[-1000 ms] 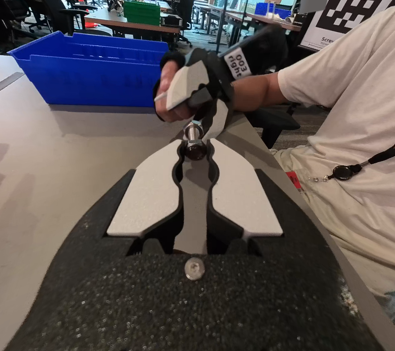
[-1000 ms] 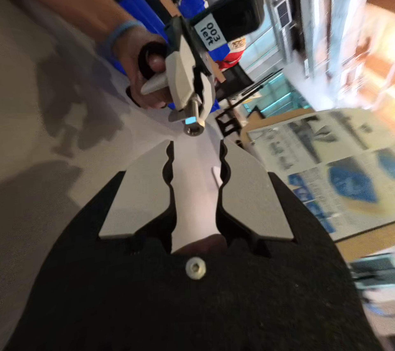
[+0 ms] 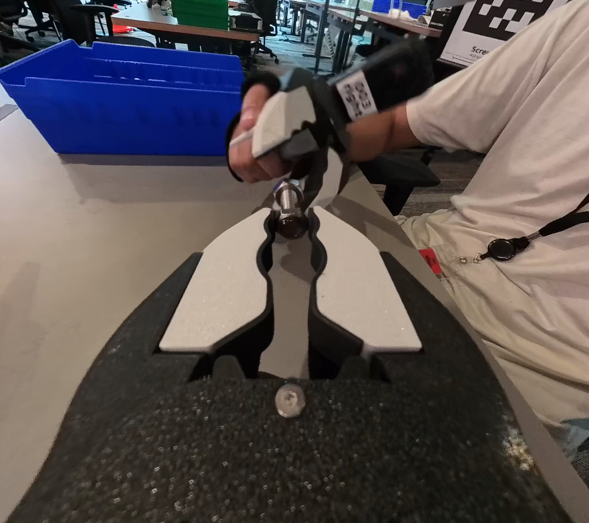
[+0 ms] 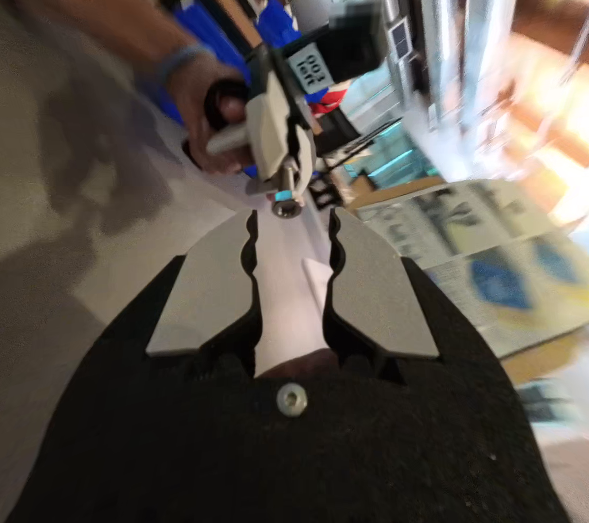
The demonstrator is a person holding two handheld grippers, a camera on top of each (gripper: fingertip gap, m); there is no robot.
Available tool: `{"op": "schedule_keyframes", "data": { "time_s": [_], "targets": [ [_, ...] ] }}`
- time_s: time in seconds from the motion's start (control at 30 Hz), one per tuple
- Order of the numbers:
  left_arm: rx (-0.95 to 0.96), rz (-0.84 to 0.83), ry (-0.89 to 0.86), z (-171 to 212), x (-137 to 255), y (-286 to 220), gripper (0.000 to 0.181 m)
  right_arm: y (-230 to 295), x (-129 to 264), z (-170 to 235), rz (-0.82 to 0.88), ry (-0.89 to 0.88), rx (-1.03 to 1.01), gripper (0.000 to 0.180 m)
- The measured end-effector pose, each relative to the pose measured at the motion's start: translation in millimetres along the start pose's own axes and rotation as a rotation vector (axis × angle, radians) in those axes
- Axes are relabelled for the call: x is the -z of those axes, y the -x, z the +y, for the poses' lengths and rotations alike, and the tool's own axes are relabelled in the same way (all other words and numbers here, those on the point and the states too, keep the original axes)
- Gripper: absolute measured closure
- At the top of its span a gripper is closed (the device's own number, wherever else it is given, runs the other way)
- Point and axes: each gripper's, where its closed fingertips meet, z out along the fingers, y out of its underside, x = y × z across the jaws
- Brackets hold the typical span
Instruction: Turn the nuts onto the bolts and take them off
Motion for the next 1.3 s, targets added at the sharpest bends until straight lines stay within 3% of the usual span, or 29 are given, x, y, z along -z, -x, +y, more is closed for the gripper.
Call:
{"op": "schedule_keyframes", "data": {
  "time_s": [0.1,0.2,0.3,0.4,0.63,0.73,0.8,0.9,1.03,1.1,1.3],
  "targets": [
    [0.008,0.016,0.0,0.9,-1.3,-1.9,0.162,12.9,-0.7,1.6,0.039,0.048,0.324,0.141],
    [0.006,0.022,0.019,4.7,-3.5,-3.2,0.162,14.7,-0.2,-1.6,0.041,0.031,0.306,0.16],
    [0.005,0.025,0.011,2.5,-4.5,-4.1,0.162,12.3,1.7,-3.4,-0.001,0.014,0.185,0.161],
    [-0.003,0.026,0.0,-0.2,-2.8,-5.3,0.162,12.3,0.5,-6.3,-0.12,-0.014,-0.152,0.161],
    [-0.021,-0.024,-0.018,-7.3,5.2,1.0,0.162,8.5,-8.2,-8.7,-0.495,-0.121,-1.228,0.161],
    [-0.025,-0.04,0.003,-3.7,5.2,3.8,0.162,13.1,-10.8,-4.6,-0.599,-0.125,-1.45,0.161],
    [-0.018,-0.028,-0.001,-3.1,4.7,3.1,0.162,12.4,-10.1,-4.5,-0.523,-0.152,-1.305,0.16],
    [-0.016,-0.008,-0.016,-6.1,4.1,-0.7,0.162,11.0,-9.0,-0.5,-0.302,-0.124,-0.815,0.134],
    [-0.014,0.001,-0.043,-11.7,5.9,-2.9,0.162,1.9,-3.5,7.7,0.016,0.016,-0.042,0.14],
    [-0.007,0.008,-0.056,-13.3,6.3,-3.6,0.162,3.1,-3.4,5.5,0.112,0.057,0.245,0.143],
    [0.012,0.034,-0.094,-17.5,6.5,-6.0,0.162,-6.3,-5.1,-5.6,0.215,0.045,0.233,0.149]
  ]
}}
